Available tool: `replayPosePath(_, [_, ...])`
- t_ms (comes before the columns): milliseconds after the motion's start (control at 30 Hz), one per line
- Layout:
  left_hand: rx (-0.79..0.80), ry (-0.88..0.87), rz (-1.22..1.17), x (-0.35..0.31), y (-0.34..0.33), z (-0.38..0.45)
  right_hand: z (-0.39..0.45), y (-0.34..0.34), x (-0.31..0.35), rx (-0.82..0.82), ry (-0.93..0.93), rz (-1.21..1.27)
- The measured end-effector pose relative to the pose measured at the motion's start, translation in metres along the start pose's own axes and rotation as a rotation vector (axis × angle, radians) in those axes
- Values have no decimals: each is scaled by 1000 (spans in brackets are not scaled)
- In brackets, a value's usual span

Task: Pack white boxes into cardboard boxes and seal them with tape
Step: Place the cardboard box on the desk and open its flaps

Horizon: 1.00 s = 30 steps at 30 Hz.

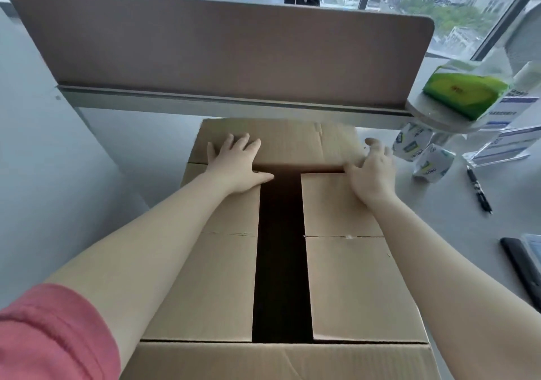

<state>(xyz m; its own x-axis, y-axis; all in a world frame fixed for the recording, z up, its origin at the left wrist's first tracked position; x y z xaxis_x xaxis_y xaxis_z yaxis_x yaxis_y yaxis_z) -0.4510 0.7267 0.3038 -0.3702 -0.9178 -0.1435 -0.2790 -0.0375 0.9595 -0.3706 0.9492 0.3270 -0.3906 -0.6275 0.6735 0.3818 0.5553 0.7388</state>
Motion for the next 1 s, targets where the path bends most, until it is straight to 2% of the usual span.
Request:
replayPosePath(67, [58, -5, 14, 0, -5, 8, -5, -15, 7, 110, 70, -202])
replayPosePath(167, [-13, -67, 107, -9, -3, 15, -7, -25, 5, 187, 121, -384])
replayPosePath(367, [-57, -69, 35, -28, -2, 24, -2, -9, -6, 84, 73, -481])
replayPosePath(633, [6, -147, 46, -38, -4, 6, -14, -17, -2, 95, 26, -507])
replayPosePath(800, [5, -161, -21, -42, -11, -35, -56, -34, 12, 252, 67, -438])
replayPosePath(900, [35, -136, 34, -44, -27, -67, -87, -44, 8, 371, 89, -522])
replayPosePath(1000, [62, -108, 82, -46, -35, -96, -110, -42, 6, 403, 112, -561])
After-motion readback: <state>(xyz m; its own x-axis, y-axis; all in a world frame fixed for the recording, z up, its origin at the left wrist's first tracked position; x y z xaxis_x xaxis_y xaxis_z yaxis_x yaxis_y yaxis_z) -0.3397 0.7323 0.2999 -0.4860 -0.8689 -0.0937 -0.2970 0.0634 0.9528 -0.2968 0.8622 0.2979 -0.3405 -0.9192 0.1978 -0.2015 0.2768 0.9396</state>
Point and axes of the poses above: each hand's wrist, its own z-axis towards the middle knuckle, its own y-axis out of the back of the hand, x = y × z, the point moved 9 cm from there along z, towards the middle knuckle, and after that the axes turned 4 degrees about z, right-handed, at the moved point
